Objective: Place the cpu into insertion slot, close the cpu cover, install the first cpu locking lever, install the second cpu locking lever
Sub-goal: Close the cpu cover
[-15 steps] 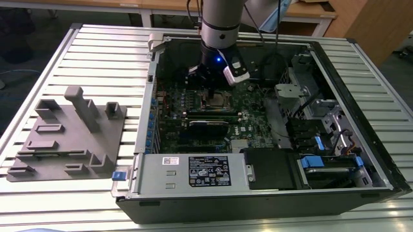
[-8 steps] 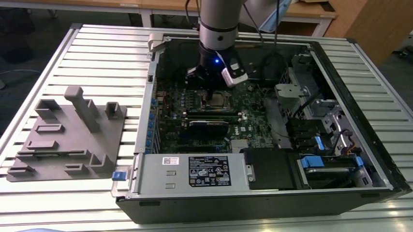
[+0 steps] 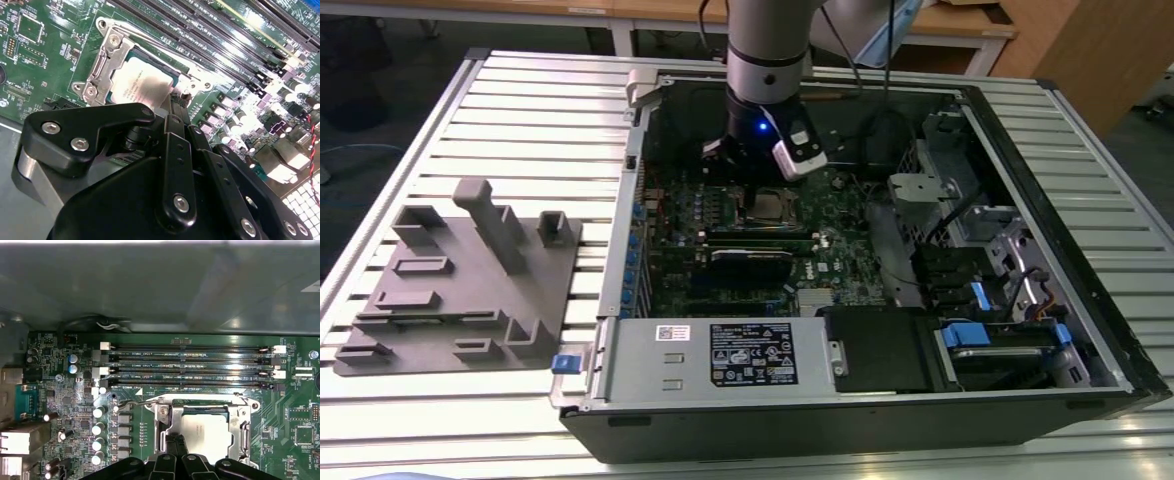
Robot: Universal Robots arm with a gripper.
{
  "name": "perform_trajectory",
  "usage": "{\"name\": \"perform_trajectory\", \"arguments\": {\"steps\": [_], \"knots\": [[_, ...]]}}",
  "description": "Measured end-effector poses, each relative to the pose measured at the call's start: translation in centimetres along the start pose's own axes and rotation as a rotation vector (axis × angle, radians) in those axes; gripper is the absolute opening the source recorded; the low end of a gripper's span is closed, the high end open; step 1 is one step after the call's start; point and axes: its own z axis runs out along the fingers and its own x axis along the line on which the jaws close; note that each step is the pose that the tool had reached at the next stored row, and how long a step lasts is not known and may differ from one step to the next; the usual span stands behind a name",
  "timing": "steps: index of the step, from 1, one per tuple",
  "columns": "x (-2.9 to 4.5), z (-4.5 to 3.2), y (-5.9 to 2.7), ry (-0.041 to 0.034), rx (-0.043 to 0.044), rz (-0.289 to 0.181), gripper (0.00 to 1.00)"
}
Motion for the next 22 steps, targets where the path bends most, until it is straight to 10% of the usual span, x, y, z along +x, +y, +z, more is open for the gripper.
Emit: {"name": "perform_trajectory", "arguments": {"steps": [22], "knots": [[0.38, 1.07, -0.01, -0.0026, -0.0005, 0.000, 0.11]]}}
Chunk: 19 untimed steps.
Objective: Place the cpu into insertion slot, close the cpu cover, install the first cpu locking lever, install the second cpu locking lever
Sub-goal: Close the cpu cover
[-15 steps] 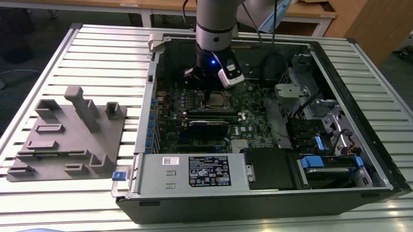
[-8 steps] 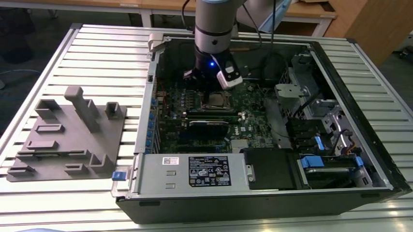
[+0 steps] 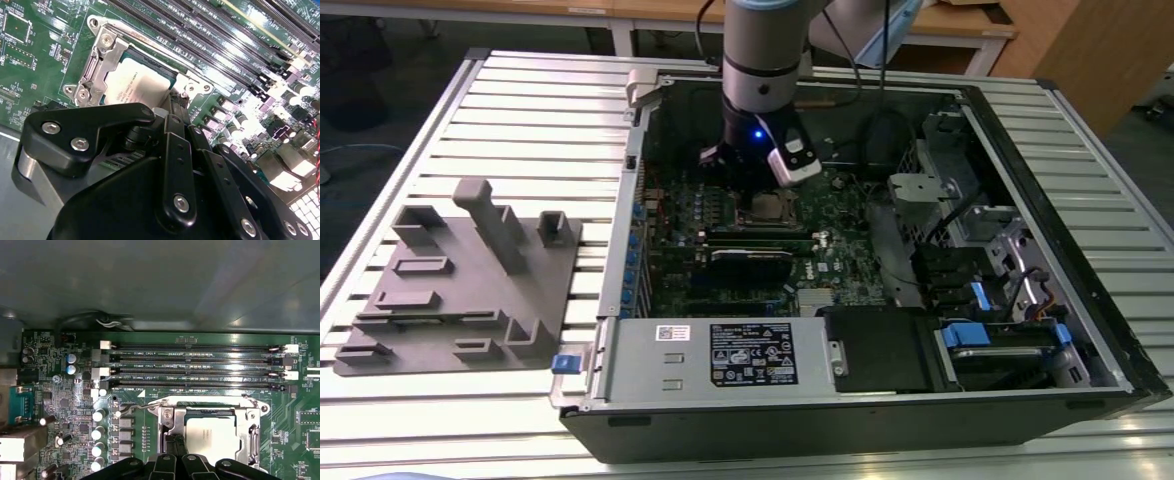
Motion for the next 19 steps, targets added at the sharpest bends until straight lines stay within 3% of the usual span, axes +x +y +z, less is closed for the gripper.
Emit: {"name": "perform_trajectory", "arguments": {"steps": [19], "knots": [[0.02, 0.43, -0.03, 0.0006, 0.0009, 0.000, 0.11]]}}
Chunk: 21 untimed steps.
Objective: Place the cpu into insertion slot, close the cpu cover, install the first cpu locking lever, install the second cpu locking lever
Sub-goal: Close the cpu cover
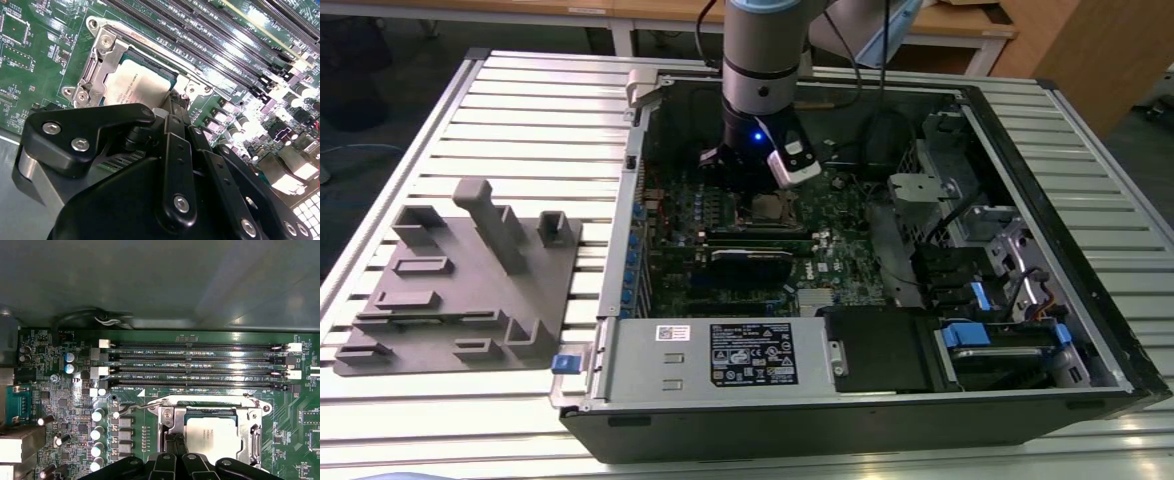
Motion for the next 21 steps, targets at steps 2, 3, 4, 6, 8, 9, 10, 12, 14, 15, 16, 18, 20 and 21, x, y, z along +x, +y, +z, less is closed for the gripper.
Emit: {"name": "perform_trajectory", "arguments": {"steps": [2, 3, 4, 6, 8, 9, 10, 12, 14, 15, 16, 18, 20, 21], "knots": [[-0.01, -0.09, 0.02, -0.0006, -0.0009, 0.000, 0.11], [-0.02, -0.17, 0.03, -0.0011, -0.0017, 0.000, 0.11], [-0.03, -0.24, 0.05, -0.0015, -0.0023, 0.000, 0.11], [-0.03, -0.47, 0.04, -0.0007, -0.0011, 0.000, 0.11], [-0.02, -0.68, 0.03, -0.0007, -0.0009, 0.000, 0.11], [-0.02, -0.77, 0.03, -0.0005, -0.0007, 0.000, 0.11], [-0.02, -0.88, 0.03, -0.0004, -0.0006, 0.000, 0.11], [-0.02, -1.12, 0.03, -0.0004, -0.0006, 0.000, 0.11], [-0.02, -1.35, 0.04, -0.0003, -0.0005, 0.000, 0.11], [-0.03, -1.49, 0.04, -0.0004, -0.0006, 0.000, 0.11], [-0.03, -1.67, 0.04, -0.0004, -0.0006, 0.000, 0.11], [-0.03, -2.00, 0.05, -0.0004, -0.0006, 0.000, 0.11], [-0.04, -2.13, 0.05, -0.0005, -0.0008, 0.000, 0.11], [-0.04, -2.13, 0.05, -0.0005, -0.0007, 0.000, 0.11]]}}
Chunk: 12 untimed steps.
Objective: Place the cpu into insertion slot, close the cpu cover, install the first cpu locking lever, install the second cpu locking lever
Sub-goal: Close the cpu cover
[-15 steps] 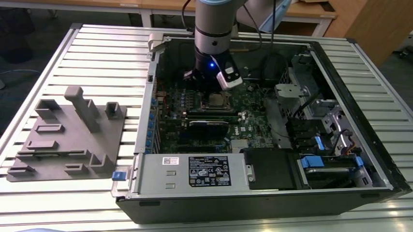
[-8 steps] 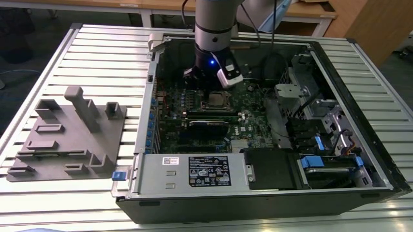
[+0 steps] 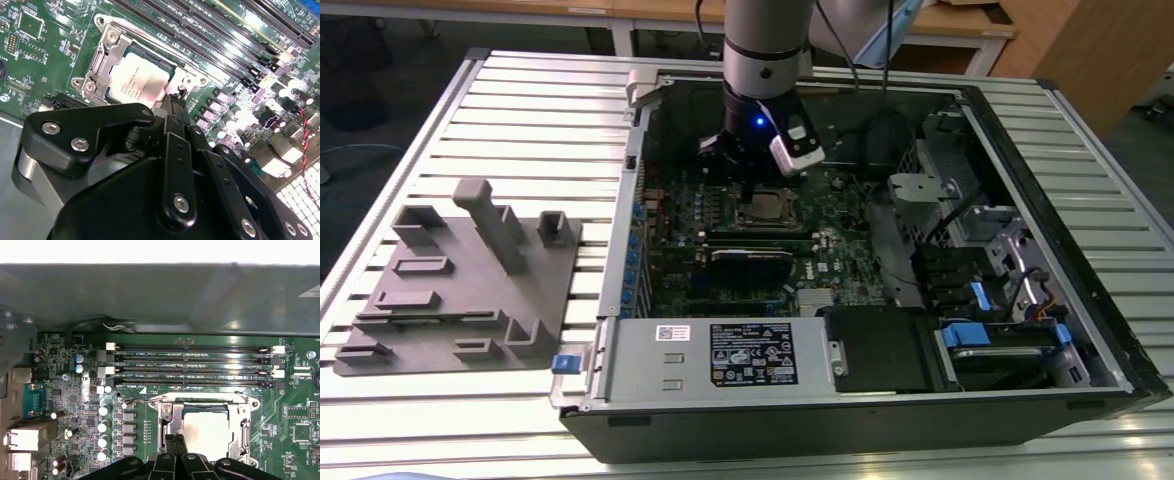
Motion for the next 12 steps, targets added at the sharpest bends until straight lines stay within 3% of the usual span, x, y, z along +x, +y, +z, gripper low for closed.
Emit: {"name": "perform_trajectory", "arguments": {"steps": [5, 9, 12], "knots": [[0.00, 0.00, 0.00, -0.0001, 0.0001, 0.000, 0.11], [-0.01, 0.07, 0.00, -0.0081, 0.0001, 0.000, 0.11], [-0.39, 0.10, 0.00, -0.0085, 0.0000, 0.000, 0.11]]}}
